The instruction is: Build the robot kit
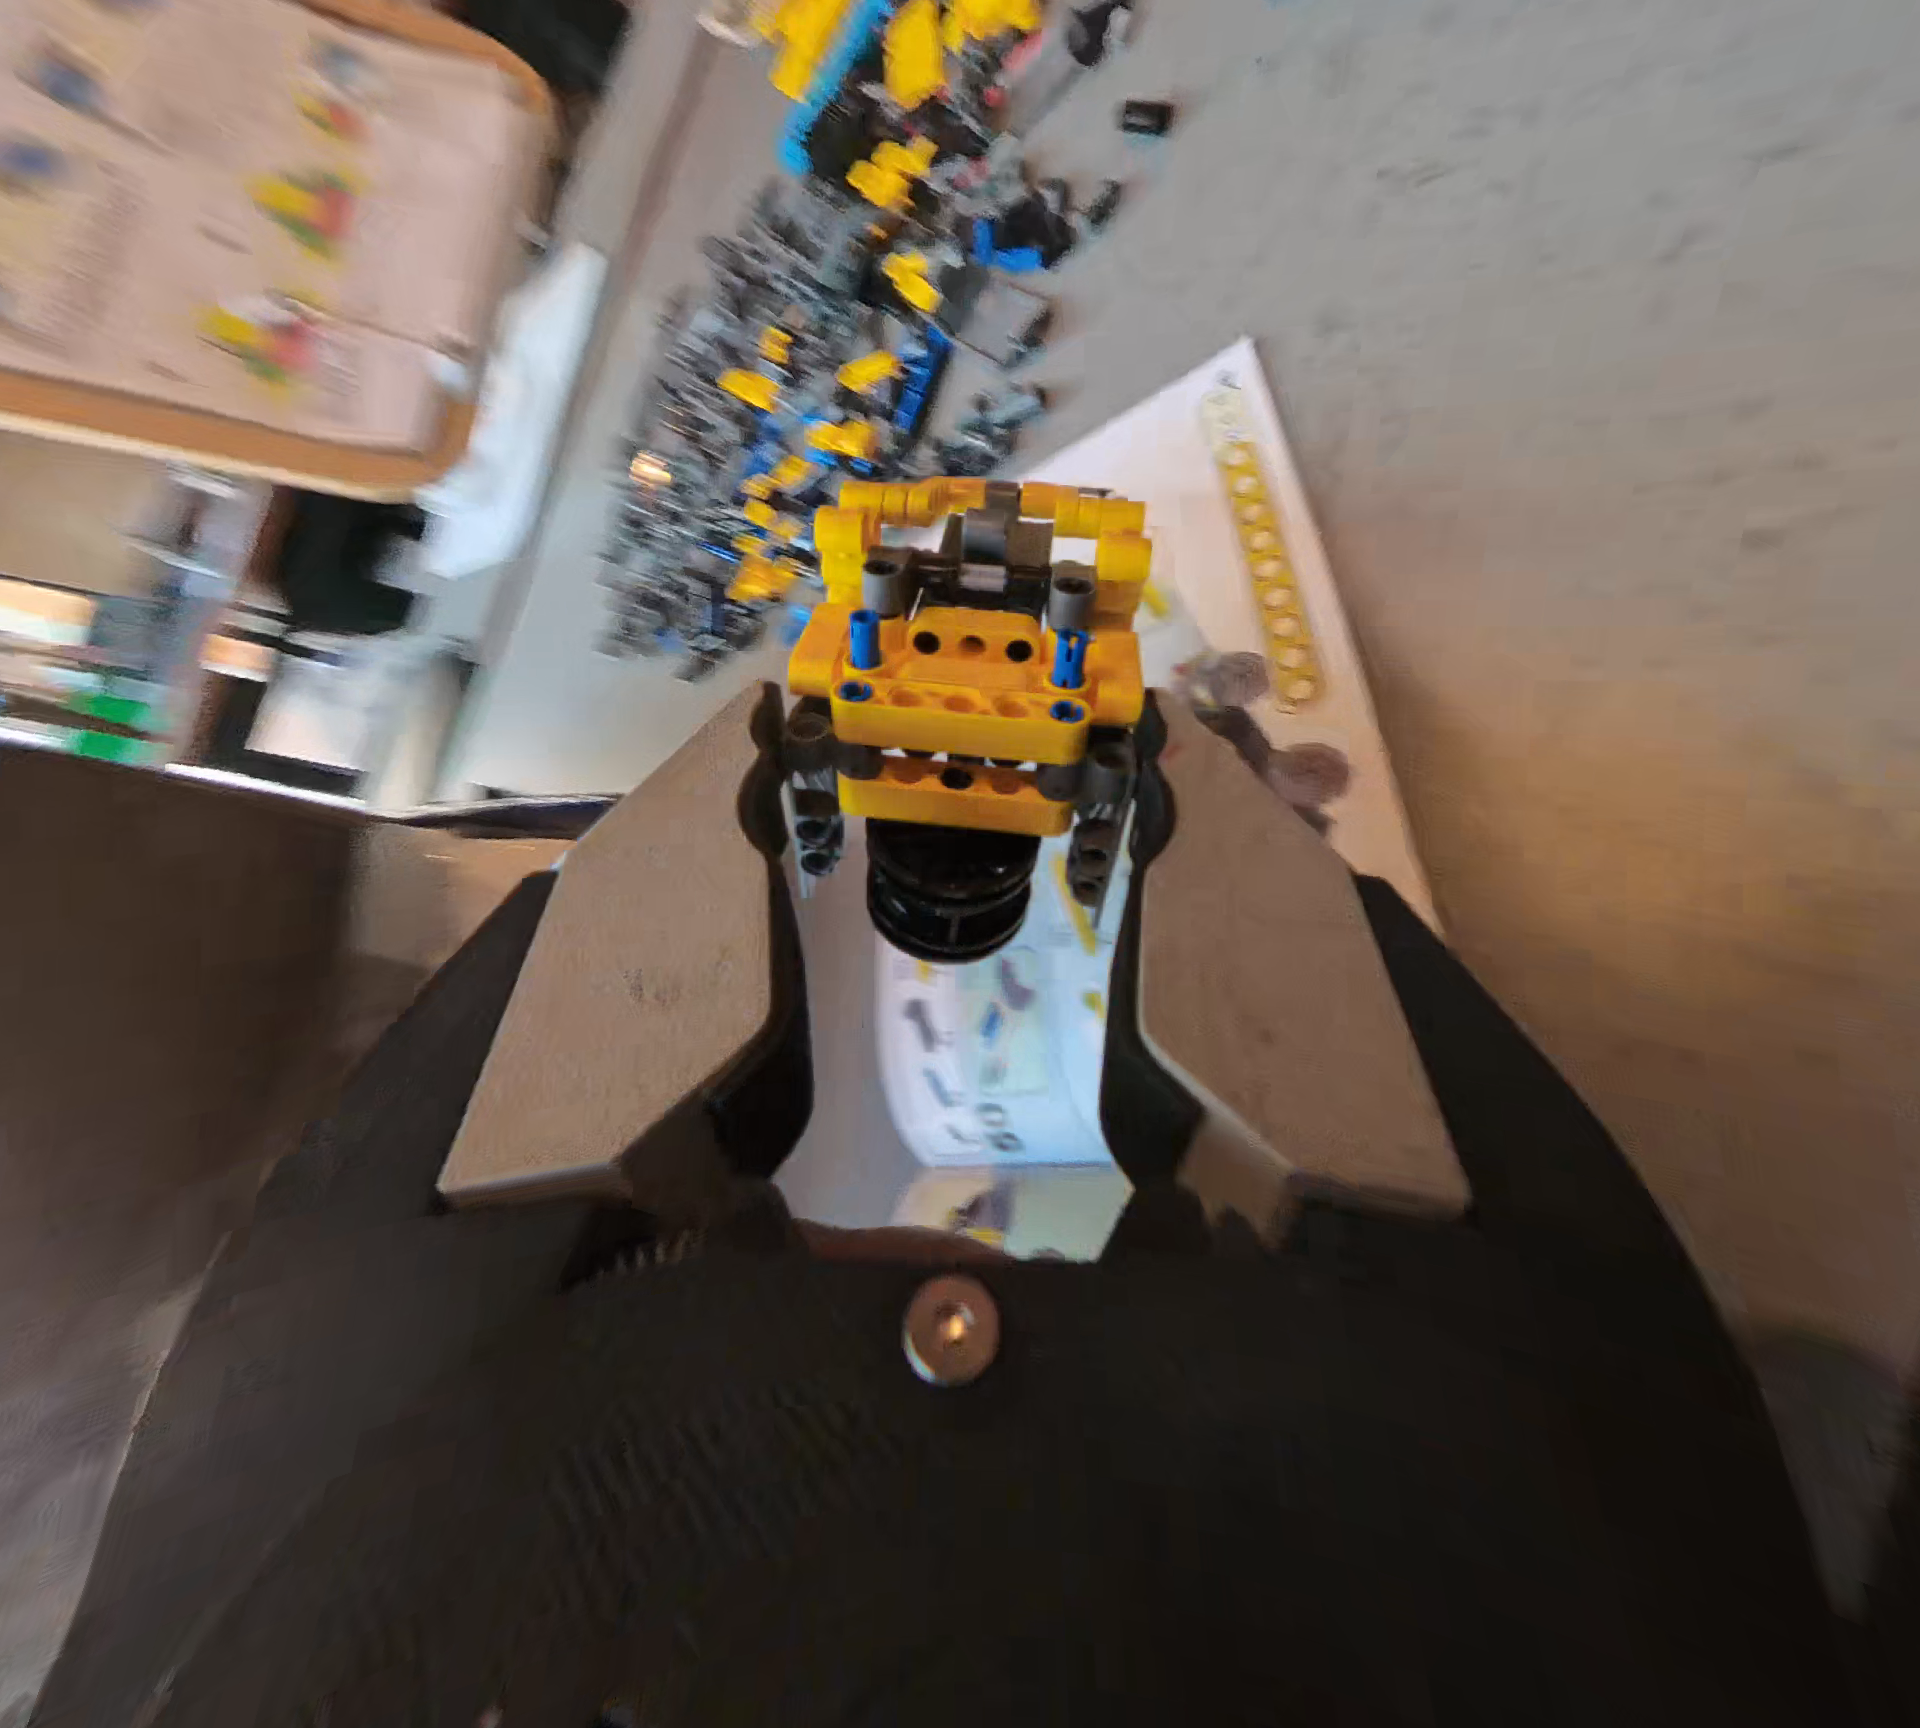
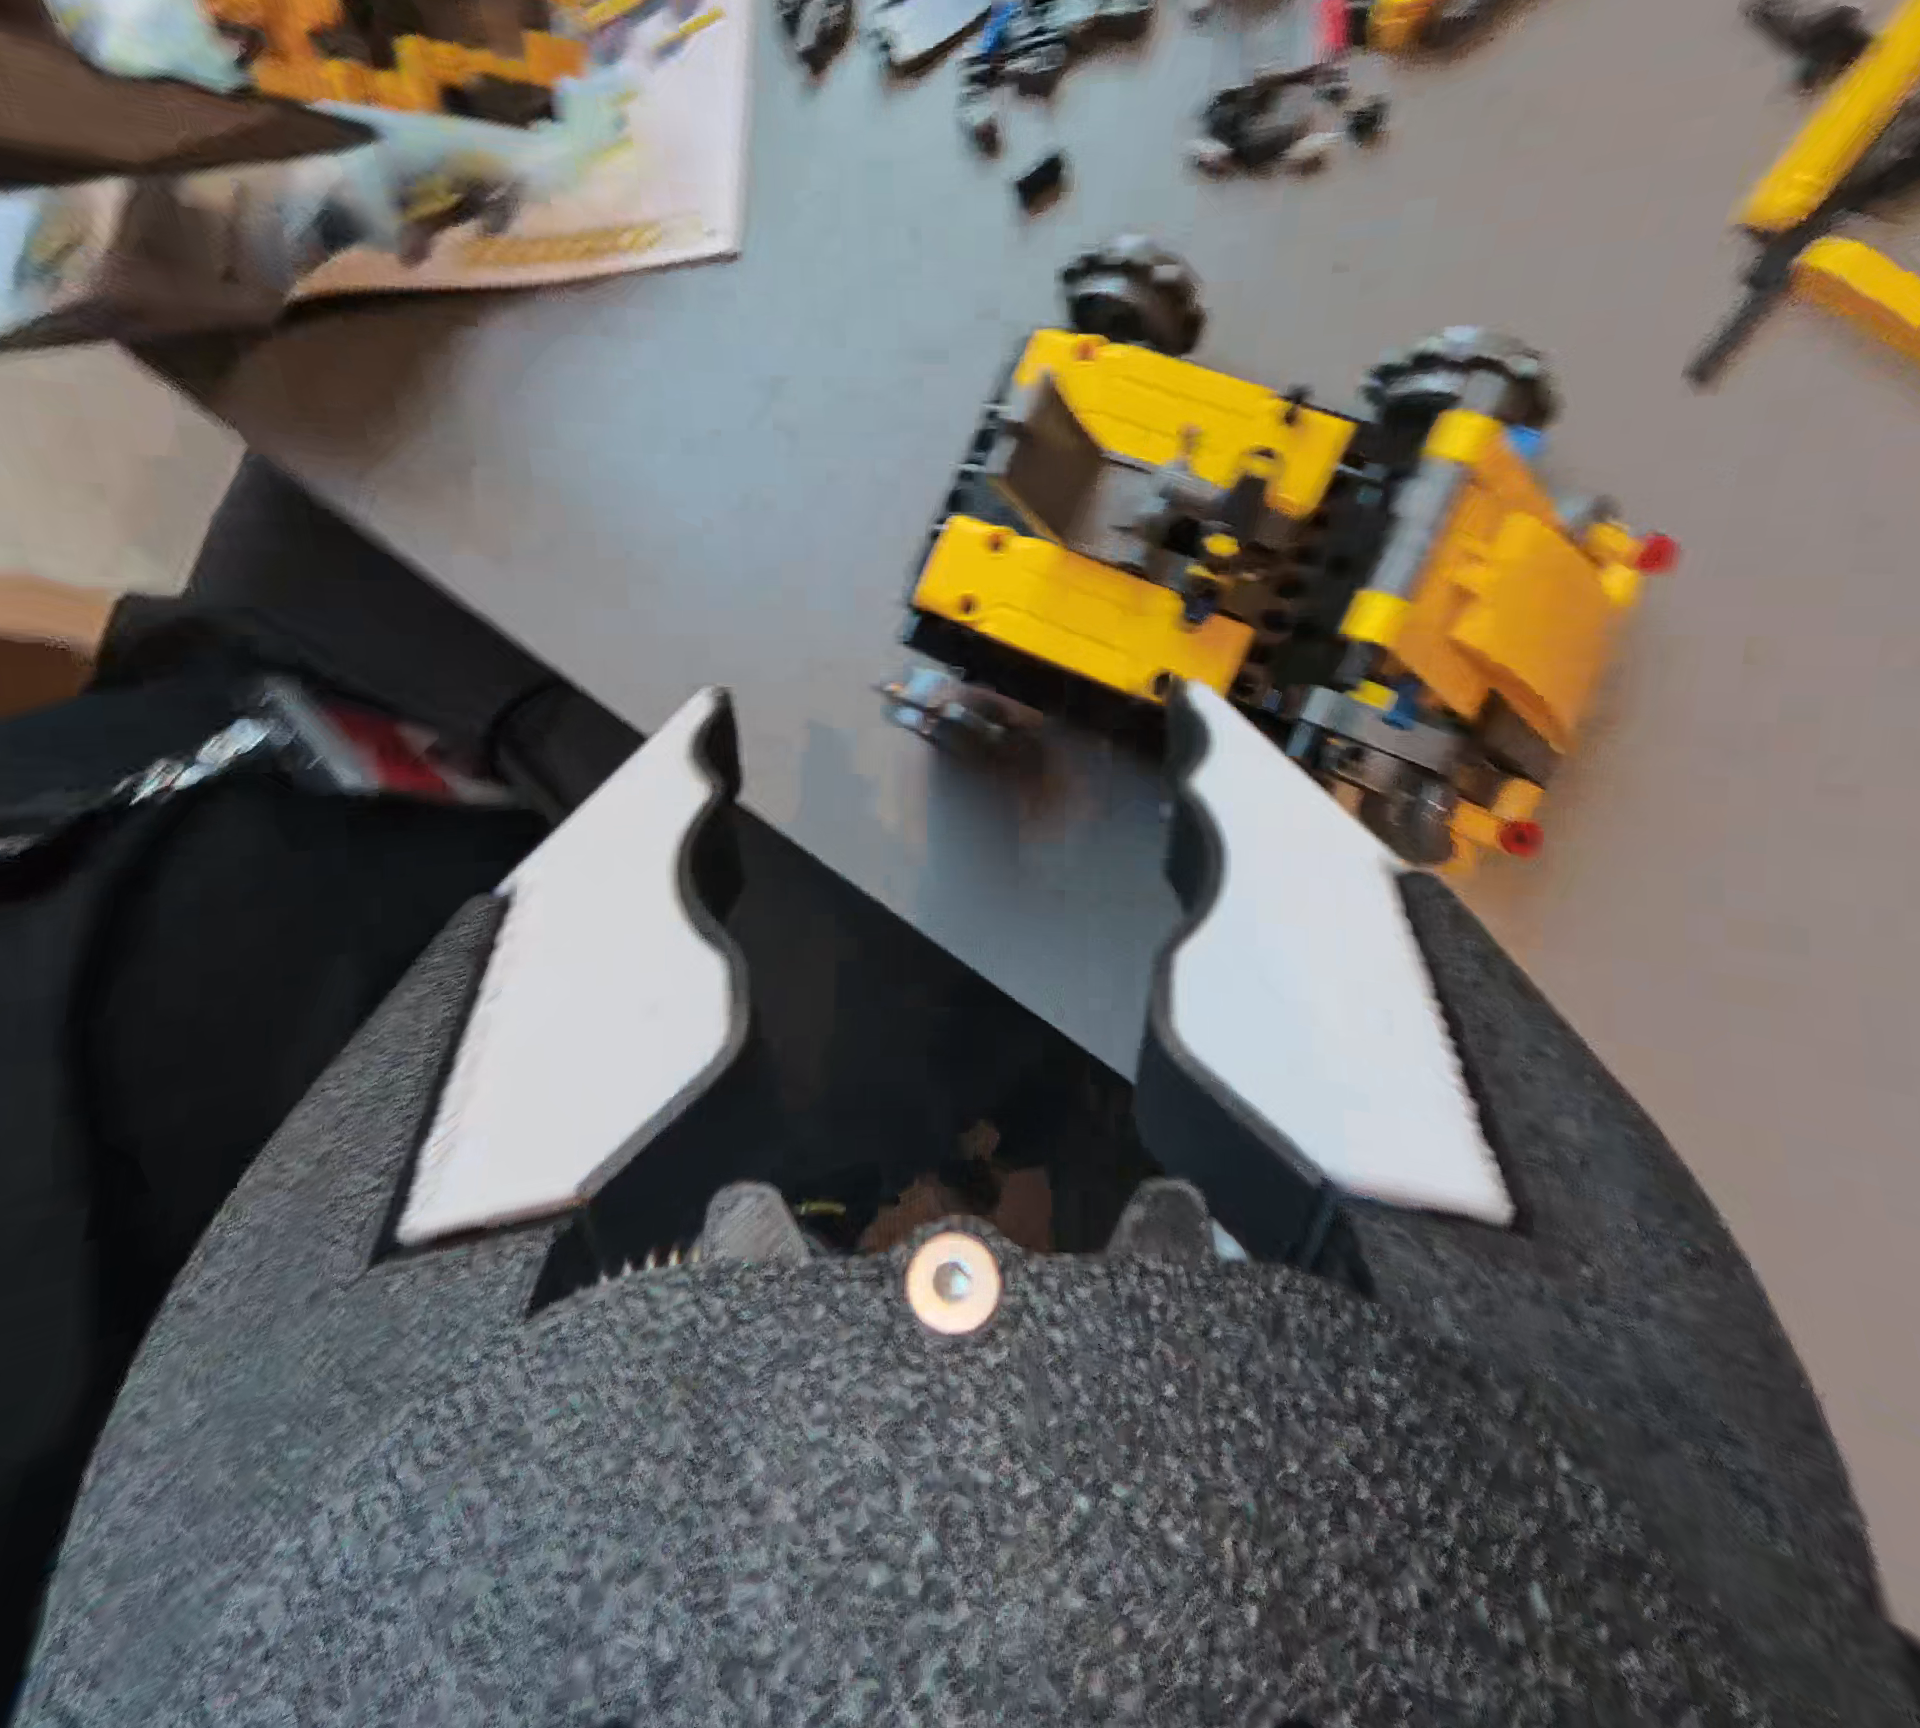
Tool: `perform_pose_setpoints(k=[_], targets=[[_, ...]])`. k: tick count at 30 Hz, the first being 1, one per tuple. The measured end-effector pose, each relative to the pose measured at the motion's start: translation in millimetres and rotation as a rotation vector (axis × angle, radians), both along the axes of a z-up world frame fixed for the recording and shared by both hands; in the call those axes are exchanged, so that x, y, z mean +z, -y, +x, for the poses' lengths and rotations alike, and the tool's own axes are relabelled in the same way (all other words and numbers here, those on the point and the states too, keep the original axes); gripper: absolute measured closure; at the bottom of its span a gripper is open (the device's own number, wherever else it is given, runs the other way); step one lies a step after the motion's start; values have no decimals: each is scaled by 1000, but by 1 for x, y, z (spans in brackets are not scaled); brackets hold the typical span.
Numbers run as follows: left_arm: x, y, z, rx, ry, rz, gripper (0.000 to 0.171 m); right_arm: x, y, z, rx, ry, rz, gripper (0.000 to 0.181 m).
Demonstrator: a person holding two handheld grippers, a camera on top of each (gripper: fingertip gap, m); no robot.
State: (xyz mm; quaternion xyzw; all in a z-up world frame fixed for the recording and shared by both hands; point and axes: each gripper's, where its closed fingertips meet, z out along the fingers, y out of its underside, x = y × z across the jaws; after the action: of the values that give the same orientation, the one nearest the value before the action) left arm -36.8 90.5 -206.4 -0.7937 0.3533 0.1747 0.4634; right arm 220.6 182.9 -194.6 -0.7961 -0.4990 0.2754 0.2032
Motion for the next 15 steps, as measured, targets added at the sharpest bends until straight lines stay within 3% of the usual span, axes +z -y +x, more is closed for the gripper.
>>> perform_pose_setpoints(k=[4, 6, 8, 10, 12, 15], targets=[[22, -4, -3, 14, -281, 259, 107, -8, -37, 22, -333, -89, 81, 85], [25, -4, 3, -2, -365, 317, 107, -7, -31, 12, -376, -189, 106, 82], [24, -5, 7, -9, -410, 345, 108, 2, -12, 0, -343, -295, 159, 87], [28, -4, 10, -12, -424, 383, 108, 1, 17, -13, -221, -336, 201, 114], [31, -5, 13, -17, -414, 408, 108, -16, 26, -19, -196, -264, 193, 91], [30, -6, 17, -15, -381, 410, 107, -26, 11, -21, -258, -189, 225, 82]])
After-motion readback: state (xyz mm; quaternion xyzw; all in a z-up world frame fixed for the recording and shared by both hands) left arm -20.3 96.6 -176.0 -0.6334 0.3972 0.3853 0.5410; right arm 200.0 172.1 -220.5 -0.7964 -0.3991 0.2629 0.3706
